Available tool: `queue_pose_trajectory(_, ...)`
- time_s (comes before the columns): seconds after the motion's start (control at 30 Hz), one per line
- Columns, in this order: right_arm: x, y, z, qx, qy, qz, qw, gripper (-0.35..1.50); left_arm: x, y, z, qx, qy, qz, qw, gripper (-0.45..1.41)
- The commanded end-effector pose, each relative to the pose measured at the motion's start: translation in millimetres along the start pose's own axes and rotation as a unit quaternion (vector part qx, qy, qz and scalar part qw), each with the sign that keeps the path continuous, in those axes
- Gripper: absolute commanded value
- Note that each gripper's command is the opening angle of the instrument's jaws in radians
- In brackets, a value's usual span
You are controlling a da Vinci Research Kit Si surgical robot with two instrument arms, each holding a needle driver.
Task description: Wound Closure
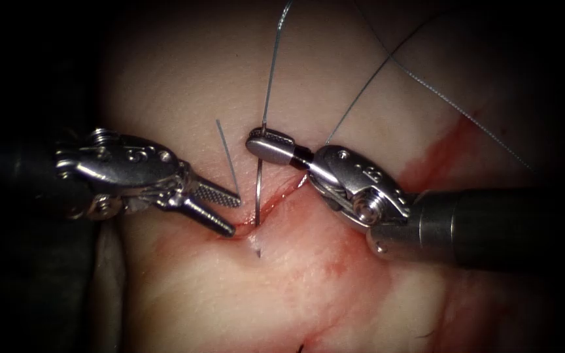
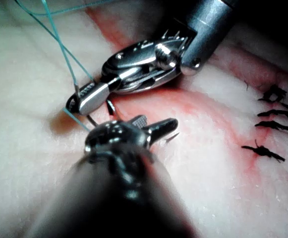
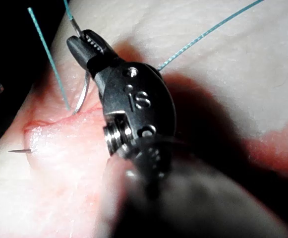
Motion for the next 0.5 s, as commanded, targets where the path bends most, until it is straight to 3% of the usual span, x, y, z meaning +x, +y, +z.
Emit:
queue_pose_trajectory(0.03,-0.3,-0.1,0.9,0.0,0.0,0.006,1.0,-0.35,-0.3,-0.1,1.3,0.003,-0.015,0.022,1.0,0.34)
queue_pose_trajectory(0.13,-0.3,-0.1,0.8,-0.008,-0.002,0.014,1.0,-0.35,-0.7,0.5,2.5,0.001,-0.04,0.075,0.996,0.34)
queue_pose_trajectory(0.17,-0.3,-0.1,0.6,-0.031,-0.013,0.041,0.999,-0.35,-1.0,0.8,4.1,0.001,-0.055,0.126,0.99,0.29)
queue_pose_trajectory(0.27,-0.4,-0.2,0.5,-0.044,-0.012,0.051,0.998,-0.35,-1.0,0.7,4.9,0.001,-0.058,0.147,0.987,0.29)
queue_pose_trajectory(0.3,-0.5,-0.4,0.4,-0.045,-0.013,0.068,0.997,-0.35,-0.7,0.4,5.5,0.0,-0.061,0.173,0.983,0.42)
queue_pose_trajectory(0.4,-0.7,-0.5,0.3,-0.041,-0.015,0.082,0.996,-0.35,-0.4,0.2,5.1,0.002,-0.06,0.182,0.981,0.44)
queue_pose_trajectory(0.5,-1.2,-0.6,0.2,-0.034,-0.025,0.097,0.994,-0.35,-0.2,-0.3,4.5,0.016,-0.06,0.19,0.98,0.57)
